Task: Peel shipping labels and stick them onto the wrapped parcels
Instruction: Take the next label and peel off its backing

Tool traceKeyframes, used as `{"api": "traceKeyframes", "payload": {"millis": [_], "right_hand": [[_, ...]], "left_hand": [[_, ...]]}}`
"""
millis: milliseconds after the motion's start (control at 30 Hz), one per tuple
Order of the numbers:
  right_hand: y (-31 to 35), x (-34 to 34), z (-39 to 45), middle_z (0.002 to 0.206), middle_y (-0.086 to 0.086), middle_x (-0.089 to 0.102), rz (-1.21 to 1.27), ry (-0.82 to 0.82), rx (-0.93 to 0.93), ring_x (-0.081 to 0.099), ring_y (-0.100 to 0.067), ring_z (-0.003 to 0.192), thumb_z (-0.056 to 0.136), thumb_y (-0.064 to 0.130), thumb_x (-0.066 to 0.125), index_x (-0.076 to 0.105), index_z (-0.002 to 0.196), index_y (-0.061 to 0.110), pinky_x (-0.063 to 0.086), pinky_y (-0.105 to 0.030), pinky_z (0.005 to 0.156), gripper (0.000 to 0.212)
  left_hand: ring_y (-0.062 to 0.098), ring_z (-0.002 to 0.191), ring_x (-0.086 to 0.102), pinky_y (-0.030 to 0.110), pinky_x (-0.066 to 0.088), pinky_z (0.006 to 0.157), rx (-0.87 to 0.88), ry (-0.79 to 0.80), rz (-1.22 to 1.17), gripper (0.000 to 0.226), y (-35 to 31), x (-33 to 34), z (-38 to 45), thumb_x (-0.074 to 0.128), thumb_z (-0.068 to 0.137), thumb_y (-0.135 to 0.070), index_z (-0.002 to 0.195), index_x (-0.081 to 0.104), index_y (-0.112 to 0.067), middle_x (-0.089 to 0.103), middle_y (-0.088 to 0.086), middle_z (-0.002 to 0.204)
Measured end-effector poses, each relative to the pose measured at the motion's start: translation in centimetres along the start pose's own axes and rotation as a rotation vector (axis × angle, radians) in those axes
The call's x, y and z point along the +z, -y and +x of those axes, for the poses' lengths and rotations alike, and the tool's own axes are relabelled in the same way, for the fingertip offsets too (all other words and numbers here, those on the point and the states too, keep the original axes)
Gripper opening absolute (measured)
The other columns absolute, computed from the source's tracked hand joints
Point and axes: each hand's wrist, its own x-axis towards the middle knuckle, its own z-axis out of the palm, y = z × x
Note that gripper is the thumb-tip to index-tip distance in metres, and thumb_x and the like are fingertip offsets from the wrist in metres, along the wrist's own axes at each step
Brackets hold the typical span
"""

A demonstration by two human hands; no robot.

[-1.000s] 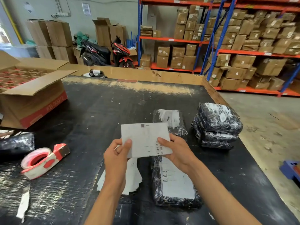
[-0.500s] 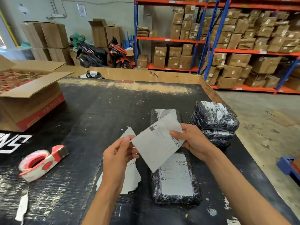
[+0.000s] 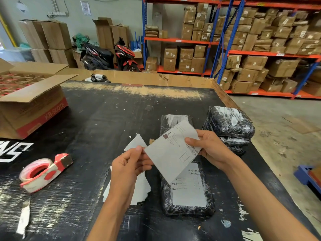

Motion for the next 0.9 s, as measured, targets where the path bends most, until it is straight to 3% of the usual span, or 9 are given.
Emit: {"api": "traceKeyframes", "payload": {"millis": [267, 700, 900], "right_hand": [[0.0, -0.1, -0.2, 0.111, -0.017, 0.076, -0.013, 0.002, 0.001, 0.075, -0.030, 0.099, 0.075, 0.015, 0.077, 0.075, 0.112, 0.008, 0.064, -0.033, 0.076, 0.038], [-0.9, -0.3, -0.3, 0.118, -0.018, 0.073, -0.032, 0.039, 0.093, 0.066, -0.041, 0.115, 0.074, 0.019, 0.079, 0.069, 0.123, 0.008, 0.055, -0.050, 0.096, 0.051], [-1.1, 0.3, -0.6, 0.110, -0.014, 0.077, -0.061, 0.012, 0.133, 0.074, -0.027, 0.097, 0.080, 0.021, 0.081, 0.064, 0.123, 0.014, 0.062, -0.032, 0.075, 0.047]], "left_hand": [[0.014, 0.065, 0.069, 0.019, 0.054, 0.058, -0.028, 0.025, 0.012, 0.021, -0.1, -0.1, -0.2, 0.065, 0.084, -0.029, 0.077, 0.079, -0.015, 0.074, 0.009, 0.077], [0.010, 0.066, 0.069, 0.019, 0.057, 0.061, -0.168, 0.170, -0.176, 0.018, 0.2, 0.6, -0.2, 0.066, 0.079, -0.026, 0.078, 0.080, -0.015, 0.076, 0.002, 0.081], [0.008, 0.066, 0.068, 0.019, 0.056, 0.060, -0.190, 0.209, -0.233, 0.017, 0.6, 1.5, -0.4, 0.066, 0.079, -0.027, 0.074, 0.079, -0.017, 0.075, 0.001, 0.079]]}}
